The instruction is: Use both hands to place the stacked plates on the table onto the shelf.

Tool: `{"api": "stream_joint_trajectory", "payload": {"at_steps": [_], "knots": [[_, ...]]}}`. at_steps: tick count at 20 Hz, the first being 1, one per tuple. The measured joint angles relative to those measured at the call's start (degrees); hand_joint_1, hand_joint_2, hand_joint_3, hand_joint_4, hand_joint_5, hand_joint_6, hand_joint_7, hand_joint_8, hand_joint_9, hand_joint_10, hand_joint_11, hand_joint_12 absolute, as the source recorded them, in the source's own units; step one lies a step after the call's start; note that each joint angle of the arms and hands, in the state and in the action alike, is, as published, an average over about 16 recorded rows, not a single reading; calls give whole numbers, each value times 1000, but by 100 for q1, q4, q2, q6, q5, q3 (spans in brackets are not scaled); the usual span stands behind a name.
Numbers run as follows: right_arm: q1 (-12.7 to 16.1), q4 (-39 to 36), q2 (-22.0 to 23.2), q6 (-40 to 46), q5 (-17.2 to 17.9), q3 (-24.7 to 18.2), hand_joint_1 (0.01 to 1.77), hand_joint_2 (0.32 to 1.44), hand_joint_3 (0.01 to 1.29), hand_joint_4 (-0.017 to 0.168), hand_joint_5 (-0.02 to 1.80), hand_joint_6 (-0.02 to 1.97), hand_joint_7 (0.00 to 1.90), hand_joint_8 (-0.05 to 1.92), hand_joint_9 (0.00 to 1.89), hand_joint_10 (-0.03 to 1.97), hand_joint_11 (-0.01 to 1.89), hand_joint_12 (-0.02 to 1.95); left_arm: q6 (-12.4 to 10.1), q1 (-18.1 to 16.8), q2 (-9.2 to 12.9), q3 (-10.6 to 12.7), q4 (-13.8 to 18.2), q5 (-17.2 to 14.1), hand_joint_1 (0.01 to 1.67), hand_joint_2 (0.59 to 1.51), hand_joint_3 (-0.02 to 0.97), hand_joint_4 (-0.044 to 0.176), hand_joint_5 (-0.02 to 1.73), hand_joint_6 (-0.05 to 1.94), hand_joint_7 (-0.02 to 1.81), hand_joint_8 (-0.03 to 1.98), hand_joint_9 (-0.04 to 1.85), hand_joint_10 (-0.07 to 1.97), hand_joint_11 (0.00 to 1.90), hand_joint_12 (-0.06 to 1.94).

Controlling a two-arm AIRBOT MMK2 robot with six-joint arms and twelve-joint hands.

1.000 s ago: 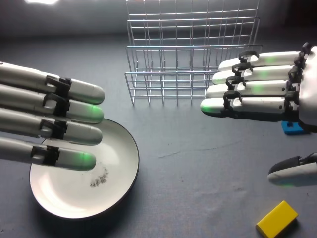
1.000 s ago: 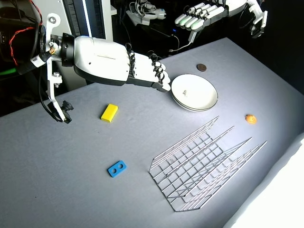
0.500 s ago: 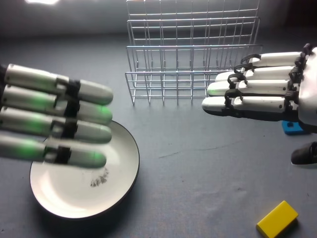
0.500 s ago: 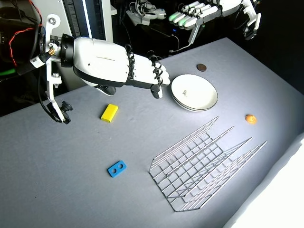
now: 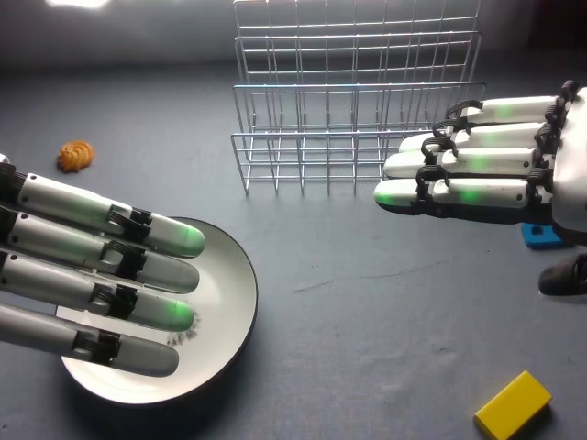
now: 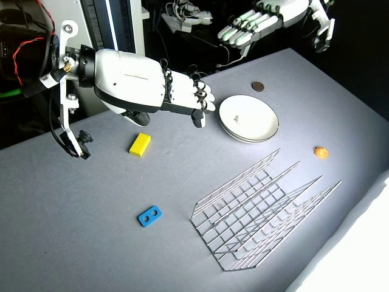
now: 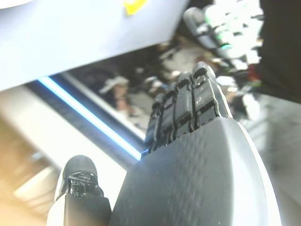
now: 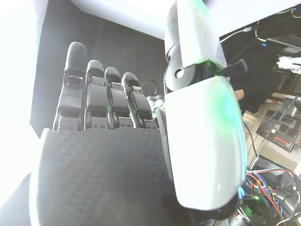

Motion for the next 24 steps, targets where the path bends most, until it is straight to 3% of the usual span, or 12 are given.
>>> {"api": "stream_joint_trajectory", "payload": {"at_steps": [4,9,18,24], "knots": [[0,2,-18,-7,-22,-2,1198,970,18,1,22,21,25,14,79,6,21,814,-35,213,-48,20,281,164,21,1124,15,-2,20,4,15,-14,18,7,19,-14],[0,4,-46,-16,-44,-4,1141,954,17,1,22,21,20,14,56,7,21,742,-57,617,-126,68,473,615,22,1128,15,-2,19,6,11,-15,16,7,20,-13],[0,6,-72,-31,-65,-5,1141,947,18,1,17,21,13,14,38,6,21,714,-32,1510,-335,399,541,1561,23,1137,16,-2,21,6,14,-14,16,7,19,-11],[0,6,-79,-43,-67,-5,1176,958,18,1,14,21,12,14,42,6,20,735,-56,1963,-501,705,450,2023,25,1142,16,-2,21,5,17,-14,18,7,20,-10]]}}
